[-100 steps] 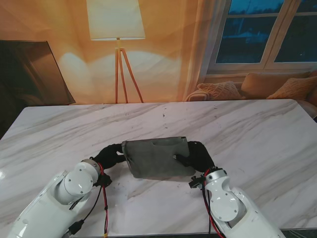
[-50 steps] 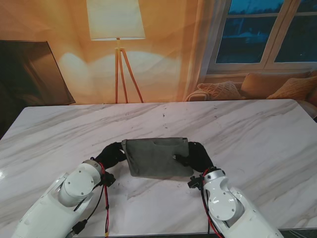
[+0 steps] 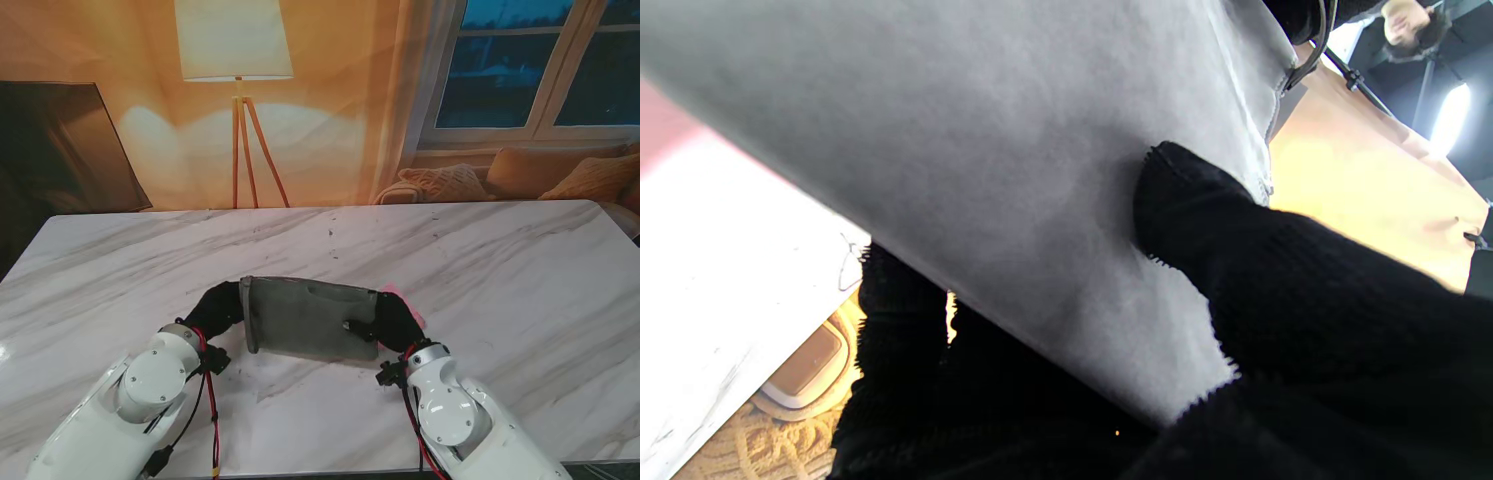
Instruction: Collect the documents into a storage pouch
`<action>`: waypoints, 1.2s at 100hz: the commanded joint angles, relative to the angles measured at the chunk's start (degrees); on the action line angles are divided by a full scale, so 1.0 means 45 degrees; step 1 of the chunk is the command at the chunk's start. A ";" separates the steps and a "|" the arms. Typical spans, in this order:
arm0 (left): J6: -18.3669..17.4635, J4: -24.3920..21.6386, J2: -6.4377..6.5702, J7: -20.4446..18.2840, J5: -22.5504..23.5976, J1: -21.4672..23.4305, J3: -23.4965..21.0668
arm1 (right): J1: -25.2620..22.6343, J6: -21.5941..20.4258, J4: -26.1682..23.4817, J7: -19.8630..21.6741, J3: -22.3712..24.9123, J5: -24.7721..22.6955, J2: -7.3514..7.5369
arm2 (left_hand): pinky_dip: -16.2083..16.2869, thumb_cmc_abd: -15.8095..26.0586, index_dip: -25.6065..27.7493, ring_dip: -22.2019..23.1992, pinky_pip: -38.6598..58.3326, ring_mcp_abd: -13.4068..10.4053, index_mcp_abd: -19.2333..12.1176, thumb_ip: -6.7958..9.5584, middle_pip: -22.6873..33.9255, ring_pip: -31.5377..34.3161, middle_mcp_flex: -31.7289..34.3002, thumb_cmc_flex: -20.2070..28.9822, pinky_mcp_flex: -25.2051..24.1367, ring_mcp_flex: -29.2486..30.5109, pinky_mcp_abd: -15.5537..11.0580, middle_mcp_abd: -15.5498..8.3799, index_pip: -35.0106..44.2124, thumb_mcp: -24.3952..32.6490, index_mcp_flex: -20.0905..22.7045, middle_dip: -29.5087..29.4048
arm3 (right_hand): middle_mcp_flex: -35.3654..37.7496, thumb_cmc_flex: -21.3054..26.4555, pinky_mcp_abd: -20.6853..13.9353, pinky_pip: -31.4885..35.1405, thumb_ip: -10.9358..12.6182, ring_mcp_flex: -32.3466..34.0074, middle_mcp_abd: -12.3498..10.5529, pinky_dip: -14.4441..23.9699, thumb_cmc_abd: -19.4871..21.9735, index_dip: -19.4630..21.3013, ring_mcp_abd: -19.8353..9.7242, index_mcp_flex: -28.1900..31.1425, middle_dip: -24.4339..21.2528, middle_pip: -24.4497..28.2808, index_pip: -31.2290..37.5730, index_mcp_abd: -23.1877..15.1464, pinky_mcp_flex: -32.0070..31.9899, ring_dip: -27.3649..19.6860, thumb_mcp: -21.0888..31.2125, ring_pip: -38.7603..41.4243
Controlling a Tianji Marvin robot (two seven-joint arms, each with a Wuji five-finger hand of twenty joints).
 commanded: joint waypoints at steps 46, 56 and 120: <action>0.0074 -0.0159 -0.0096 0.0329 0.0550 0.0519 -0.0225 | -0.0257 0.0834 -0.0575 0.1122 0.0534 -0.0263 0.0263 | 0.0147 0.0300 0.2609 0.1023 0.0892 0.0983 -0.0911 -0.0164 0.1121 0.1338 0.0779 0.1004 0.0159 0.0674 -0.0055 0.0343 0.0808 -0.0240 0.1434 0.1440 | -0.4694 -0.3212 -0.0349 -0.2312 0.1269 -0.3420 -0.0106 0.0483 0.0277 0.0926 -0.0687 -0.3393 -0.1466 -0.0179 -0.1643 -0.0807 -0.2780 -0.0012 0.2013 -0.2827; 0.0039 -0.0168 -0.0128 0.0438 0.0471 0.0549 -0.0253 | -0.0316 0.0876 -0.0675 0.1222 0.0747 -0.0367 0.0311 | 0.0113 0.0142 0.2840 0.1175 0.1015 0.1094 -0.0886 -0.0227 0.1273 0.1549 0.0792 0.0812 0.0158 0.0667 -0.0075 0.0440 0.0654 0.0144 0.1529 0.1586 | -0.4972 -0.3633 -0.0356 -0.2481 0.1855 -0.3636 -0.0107 0.0592 0.0357 0.1458 -0.0664 -0.3582 -0.1539 -0.0276 -0.2133 -0.0716 -0.2916 -0.0066 0.2010 -0.3038; -0.0070 -0.0282 -0.0241 0.0576 -0.0134 0.0462 -0.0130 | -0.0587 0.0362 -0.1902 0.1171 0.1654 -0.1126 0.0445 | 0.0190 -0.0360 0.3064 0.1554 0.1423 0.1425 -0.0748 -0.0237 0.1687 0.2038 0.0990 0.0415 0.0237 0.0778 -0.0054 0.0672 0.0500 0.0914 0.1566 0.1823 | -0.6023 -0.4431 -0.0723 -0.3770 0.1850 -0.4940 -0.0090 0.0569 0.1211 0.2008 -0.0690 -0.4026 -0.1773 -0.0686 -0.2729 -0.0695 -0.3907 -0.0579 0.0979 -0.4402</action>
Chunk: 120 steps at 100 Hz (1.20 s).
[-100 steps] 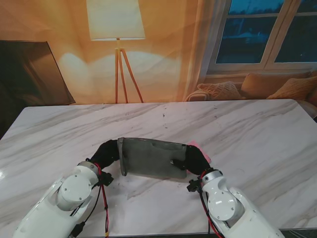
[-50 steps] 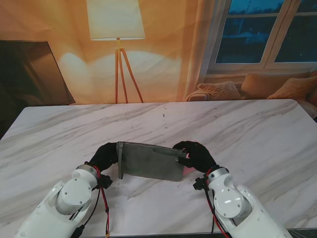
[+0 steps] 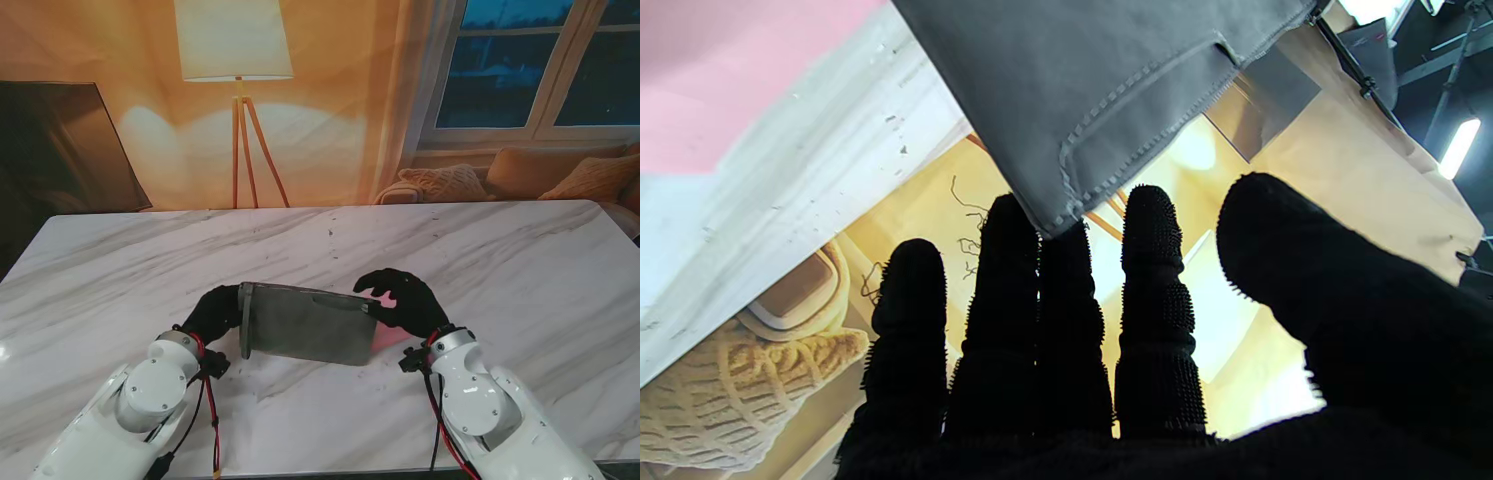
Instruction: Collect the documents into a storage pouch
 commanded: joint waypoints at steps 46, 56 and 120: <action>-0.0374 -0.0329 -0.0239 0.0356 -0.0296 -0.0108 0.0263 | -0.0041 -0.0283 -0.1666 0.0459 -0.0016 0.0149 0.0057 | 0.0282 -0.0518 0.0523 0.0472 0.0734 0.1407 -0.0469 -0.0411 0.1190 0.0808 0.1276 -0.0419 0.0287 0.0807 -0.0295 0.0361 0.1075 0.1906 0.1087 0.0242 | 0.1005 -0.1380 -0.0388 0.0547 0.0707 0.0566 -0.0080 0.1149 0.1225 0.0379 -0.0173 0.0149 0.1185 0.0942 -0.0500 -0.0058 0.0545 0.1620 -0.0747 0.2252; -0.0422 -0.0419 -0.0254 0.0435 -0.0284 -0.0101 0.0305 | -0.0008 -0.0198 -0.1733 0.0633 -0.0261 0.0361 0.0063 | 0.0304 -0.0580 0.0488 0.0505 0.0753 0.1433 -0.0407 -0.0404 0.1266 0.0848 0.1300 -0.0467 0.0297 0.0829 -0.0284 0.0393 0.1103 0.2005 0.1097 0.0265 | 0.1421 -0.1388 -0.0336 0.1046 0.0722 0.0875 -0.0013 0.1329 0.1227 0.0402 -0.0092 0.0315 0.1483 0.1137 -0.0499 -0.0053 0.0817 0.1944 -0.0770 0.2844; -0.0884 -0.0935 -0.0280 0.0611 -0.0234 -0.0165 0.0712 | 0.0337 0.1568 -0.1776 0.1739 -0.1922 0.2137 0.0008 | 0.0496 -0.0851 0.0635 0.0832 0.0814 0.1518 -0.0390 -0.0385 0.1799 0.1145 0.1318 -0.0775 0.0267 0.0887 -0.0264 0.0490 0.1348 0.2598 0.1132 0.0400 | 0.2895 -0.1149 -0.0137 0.3677 0.0733 0.2086 0.0537 0.1825 0.1414 0.0196 0.0120 0.0123 0.3276 0.3149 -0.0943 -0.0044 0.1785 0.3598 -0.0879 0.6497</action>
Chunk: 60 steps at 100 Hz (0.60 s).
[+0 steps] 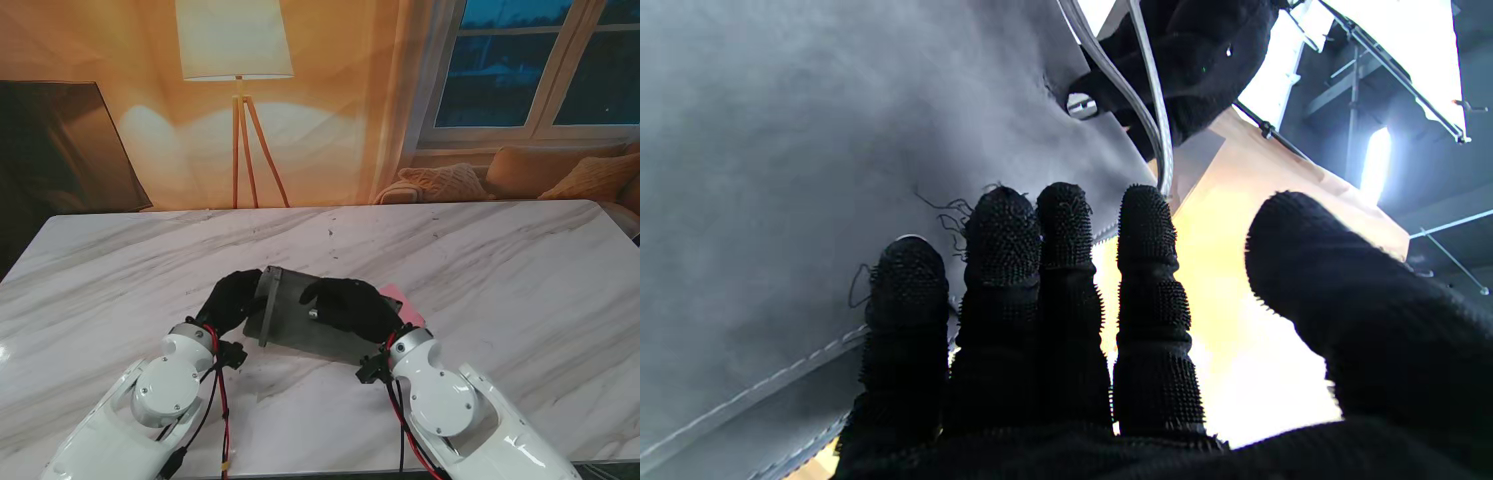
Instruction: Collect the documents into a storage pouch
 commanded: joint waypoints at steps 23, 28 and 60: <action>-0.0160 -0.0220 -0.0140 -0.0118 0.0068 -0.0142 0.0289 | -0.0032 0.0203 -0.0004 -0.0230 -0.0219 -0.0133 -0.0133 | 0.0359 -0.0055 0.0591 0.0254 0.0407 0.1233 -0.0409 -0.0102 0.0595 0.0365 0.0626 0.0028 -0.0055 0.0576 -0.0702 -0.0004 0.1311 0.0542 0.0804 0.0236 | 0.0631 0.0105 0.0172 0.1149 0.0431 0.1240 0.0465 0.0238 -0.0118 -0.0031 0.0045 -0.0270 -0.0236 -0.0497 -0.0199 -0.0058 0.0756 -0.0199 0.0075 0.0300; -0.0229 -0.0207 -0.0179 0.0040 0.0088 -0.0165 0.0365 | -0.0040 0.0414 -0.0046 -0.0334 -0.0265 -0.0171 -0.0165 | 0.0369 -0.0091 0.0622 0.0274 0.0404 0.1227 -0.0413 -0.0111 0.0625 0.0376 0.0626 0.0014 -0.0057 0.0590 -0.0699 -0.0018 0.1337 0.0568 0.0808 0.0242 | 0.0653 -0.0182 0.0227 0.1264 0.0425 0.1320 0.0601 0.0205 -0.0149 0.0030 0.0086 -0.0088 -0.0344 -0.0543 -0.0046 0.0339 0.0786 -0.0248 -0.0009 0.0354; -0.0654 -0.0441 -0.0282 0.0653 0.0310 0.0082 0.0659 | -0.0145 0.1469 -0.0303 -0.0847 -0.0671 0.0199 -0.0389 | 0.0416 -0.0216 0.0688 0.0343 0.0414 0.1233 -0.0403 -0.0192 0.0740 0.0401 0.0696 -0.0092 0.0001 0.0693 -0.0651 -0.0056 0.1439 0.0783 0.0801 0.0202 | 0.0767 -0.0167 0.0386 0.2034 0.0499 0.1633 0.0879 -0.0033 -0.0144 0.0173 0.0165 0.0099 -0.0414 0.0168 0.0195 0.0818 0.0897 -0.0368 -0.0722 0.1015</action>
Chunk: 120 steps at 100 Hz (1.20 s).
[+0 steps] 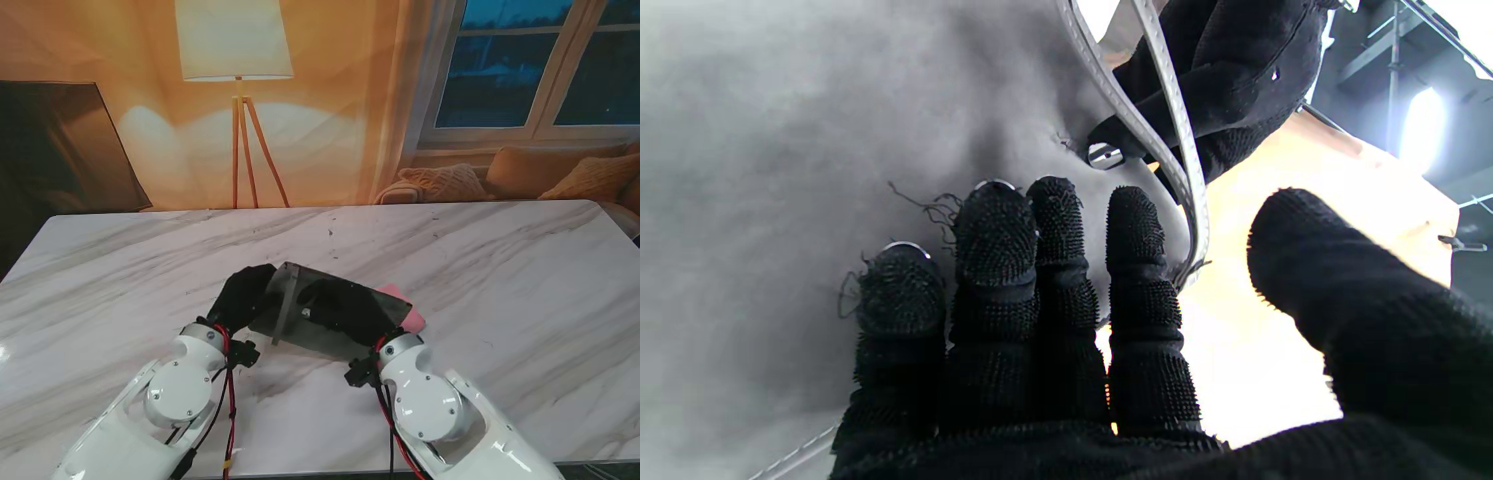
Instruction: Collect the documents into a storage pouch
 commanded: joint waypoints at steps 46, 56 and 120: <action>-0.0463 -0.0236 -0.0177 0.0559 0.0881 0.0295 0.0356 | -0.0090 0.1041 -0.0193 -0.0900 -0.0596 -0.0884 -0.0338 | 0.0424 -0.0538 0.0565 0.0306 0.0489 0.1309 -0.0411 -0.0307 0.0710 0.0513 0.0874 -0.0288 0.0194 0.0925 -0.0544 -0.0036 0.1568 0.1051 0.0868 0.0084 | 0.0850 -0.1245 0.0712 0.1463 0.0460 0.0930 0.0585 -0.0668 -0.0771 0.2259 0.0278 0.1366 0.0316 0.0995 0.2188 0.0505 0.0190 -0.0351 -0.2211 0.1132; -0.0503 -0.0238 -0.0197 0.0643 0.0913 0.0299 0.0434 | -0.0097 0.1238 -0.0216 -0.1080 -0.0668 -0.0899 -0.0398 | 0.0446 -0.0566 0.0544 0.0301 0.0488 0.1318 -0.0399 -0.0326 0.0733 0.0530 0.0878 -0.0323 0.0202 0.0942 -0.0535 -0.0030 0.1589 0.1136 0.0863 0.0059 | 0.0961 -0.1043 0.0644 0.1556 0.0425 0.1065 0.0531 -0.0853 -0.1125 0.3248 0.0213 0.1582 0.0294 0.1153 0.3089 0.0299 0.0317 -0.0466 -0.1698 0.1202; -0.0711 -0.0144 -0.0175 0.0604 0.1061 0.0222 0.0594 | -0.0185 0.1939 -0.0390 -0.1990 -0.1002 -0.0582 -0.0742 | 0.0521 -0.0715 0.0438 0.0266 0.0460 0.1295 -0.0416 -0.0482 0.0802 0.0524 0.0991 -0.0445 0.0289 0.1067 -0.0542 -0.0095 0.1772 0.1501 0.0930 -0.0096 | 0.1836 0.1778 0.0509 0.2166 -0.1650 0.1999 0.0515 -0.1515 -0.1168 0.0533 0.0129 0.1378 -0.0337 0.1624 0.6252 -0.0800 0.1091 -0.1094 0.0779 0.1429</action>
